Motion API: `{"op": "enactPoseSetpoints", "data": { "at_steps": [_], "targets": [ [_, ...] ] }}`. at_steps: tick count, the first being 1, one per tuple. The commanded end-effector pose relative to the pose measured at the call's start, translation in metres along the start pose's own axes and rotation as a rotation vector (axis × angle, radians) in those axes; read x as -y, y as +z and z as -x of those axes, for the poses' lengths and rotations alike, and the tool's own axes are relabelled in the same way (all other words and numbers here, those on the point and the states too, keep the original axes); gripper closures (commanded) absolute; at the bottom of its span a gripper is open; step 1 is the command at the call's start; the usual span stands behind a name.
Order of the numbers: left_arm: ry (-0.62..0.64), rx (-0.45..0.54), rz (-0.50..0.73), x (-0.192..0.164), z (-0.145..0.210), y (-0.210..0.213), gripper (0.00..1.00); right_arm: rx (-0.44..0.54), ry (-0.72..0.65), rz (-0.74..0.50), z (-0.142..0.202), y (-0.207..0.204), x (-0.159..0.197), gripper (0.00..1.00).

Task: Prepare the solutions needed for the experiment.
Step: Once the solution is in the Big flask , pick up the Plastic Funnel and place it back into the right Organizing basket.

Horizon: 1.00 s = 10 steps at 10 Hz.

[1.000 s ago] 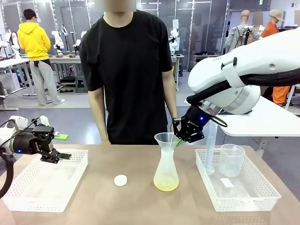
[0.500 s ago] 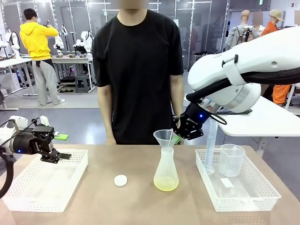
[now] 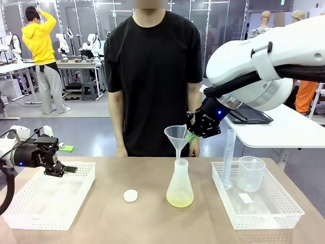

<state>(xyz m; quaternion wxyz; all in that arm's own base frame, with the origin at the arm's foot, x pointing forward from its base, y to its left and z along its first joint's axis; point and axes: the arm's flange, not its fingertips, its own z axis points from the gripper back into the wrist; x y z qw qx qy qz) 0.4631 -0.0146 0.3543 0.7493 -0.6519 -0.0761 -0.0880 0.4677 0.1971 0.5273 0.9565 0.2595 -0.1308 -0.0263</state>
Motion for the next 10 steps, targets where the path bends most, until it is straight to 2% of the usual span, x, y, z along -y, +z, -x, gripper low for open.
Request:
{"op": "enactPoseSetpoints", "data": {
  "at_steps": [1,4,6,10],
  "targets": [
    [-0.001,0.013,-0.007,0.0,-0.002,-0.002,0.0,0.063,0.058,0.005,0.012,0.011,-0.004,1.0],
    [-0.001,0.013,-0.007,0.0,-0.002,-0.002,0.0,0.103,0.097,0.025,0.015,0.034,-0.01,1.0],
    [-0.001,0.013,-0.007,0.0,-0.002,-0.002,0.0,0.078,0.125,0.021,0.014,0.041,-0.009,1.0],
    [-0.001,0.013,-0.007,0.0,-0.002,-0.002,0.0,0.04,0.159,0.024,0.022,0.074,0.021,1.0]
  ]
}}
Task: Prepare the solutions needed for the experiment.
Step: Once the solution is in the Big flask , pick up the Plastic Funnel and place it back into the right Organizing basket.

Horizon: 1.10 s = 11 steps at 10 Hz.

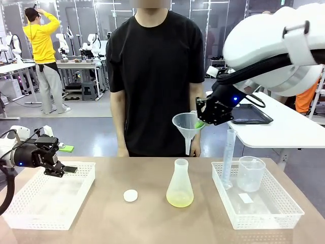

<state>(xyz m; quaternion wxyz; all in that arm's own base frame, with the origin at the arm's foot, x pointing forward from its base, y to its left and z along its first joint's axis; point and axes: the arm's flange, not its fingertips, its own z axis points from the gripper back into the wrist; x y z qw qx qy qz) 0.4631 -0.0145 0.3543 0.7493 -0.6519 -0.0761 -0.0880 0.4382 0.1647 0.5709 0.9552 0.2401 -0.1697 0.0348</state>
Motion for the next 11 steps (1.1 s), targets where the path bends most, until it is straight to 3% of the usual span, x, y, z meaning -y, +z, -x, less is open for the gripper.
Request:
{"op": "enactPoseSetpoints", "data": {
  "at_steps": [1,7,11],
  "targets": [
    [-0.001,0.013,-0.007,0.0,-0.002,-0.002,0.0,0.001,-0.008,0.009,0.018,0.03,0.028,1.0],
    [-0.001,0.013,-0.007,0.0,-0.002,-0.002,0.0,-0.003,-0.136,0.228,0.061,0.074,0.143,1.0],
    [-0.001,0.013,-0.007,0.0,-0.002,-0.002,0.0,-0.009,-0.273,0.276,0.072,0.052,0.188,1.0]
  ]
}}
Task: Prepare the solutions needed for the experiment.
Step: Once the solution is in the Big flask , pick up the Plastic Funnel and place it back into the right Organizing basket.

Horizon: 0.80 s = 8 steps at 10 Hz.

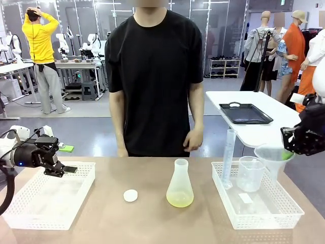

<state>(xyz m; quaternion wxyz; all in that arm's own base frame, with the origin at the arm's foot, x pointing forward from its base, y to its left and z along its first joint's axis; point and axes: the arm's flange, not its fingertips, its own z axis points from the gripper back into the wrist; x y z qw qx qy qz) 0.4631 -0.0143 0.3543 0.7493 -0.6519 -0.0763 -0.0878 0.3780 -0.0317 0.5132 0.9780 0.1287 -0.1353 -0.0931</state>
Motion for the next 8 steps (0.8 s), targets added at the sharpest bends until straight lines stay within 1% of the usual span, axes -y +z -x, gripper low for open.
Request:
{"op": "enactPoseSetpoints", "data": {
  "at_steps": [1,4,8],
  "targets": [
    [-0.001,0.012,-0.007,0.0,-0.002,-0.002,0.0,0.0,-0.081,0.027,-0.002,-0.02,-0.006,1.0],
    [-0.001,0.012,-0.007,0.0,-0.002,-0.002,0.0,0.004,-0.138,0.033,-0.002,-0.054,-0.016,1.0],
    [-0.001,0.012,-0.007,0.0,-0.002,-0.002,0.0,-0.04,-0.175,0.088,-0.002,-0.097,-0.028,1.0]
  ]
}}
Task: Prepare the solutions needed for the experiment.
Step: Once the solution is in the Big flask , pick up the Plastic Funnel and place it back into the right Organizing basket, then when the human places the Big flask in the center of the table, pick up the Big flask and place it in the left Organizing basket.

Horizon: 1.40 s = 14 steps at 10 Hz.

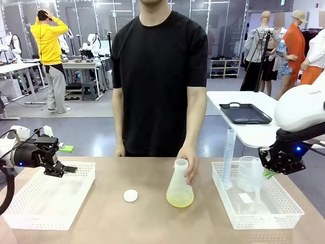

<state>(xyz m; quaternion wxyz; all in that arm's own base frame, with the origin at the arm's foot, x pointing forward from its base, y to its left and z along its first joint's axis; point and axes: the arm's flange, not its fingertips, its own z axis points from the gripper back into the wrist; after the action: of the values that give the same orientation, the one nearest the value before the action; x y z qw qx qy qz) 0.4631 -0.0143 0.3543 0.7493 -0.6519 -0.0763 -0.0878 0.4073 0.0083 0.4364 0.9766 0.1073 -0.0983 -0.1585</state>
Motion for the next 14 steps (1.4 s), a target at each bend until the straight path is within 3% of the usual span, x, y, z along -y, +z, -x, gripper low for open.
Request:
{"op": "enactPoseSetpoints", "data": {
  "at_steps": [1,5,6,14],
  "targets": [
    [-0.001,0.012,-0.007,0.0,-0.002,-0.002,0.0,-0.005,-0.062,0.023,0.0,-0.013,-0.01,0.87],
    [-0.001,0.012,-0.007,0.0,-0.002,-0.002,0.0,-0.031,-0.046,0.017,0.002,-0.026,-0.019,0.49],
    [-0.001,0.012,-0.007,0.0,-0.002,-0.002,0.0,-0.039,-0.036,0.017,0.002,-0.02,-0.006,0.49],
    [-0.001,0.012,-0.007,0.0,-0.002,-0.002,0.0,-0.039,-0.036,0.017,0.002,-0.02,-0.006,0.49]
  ]
}}
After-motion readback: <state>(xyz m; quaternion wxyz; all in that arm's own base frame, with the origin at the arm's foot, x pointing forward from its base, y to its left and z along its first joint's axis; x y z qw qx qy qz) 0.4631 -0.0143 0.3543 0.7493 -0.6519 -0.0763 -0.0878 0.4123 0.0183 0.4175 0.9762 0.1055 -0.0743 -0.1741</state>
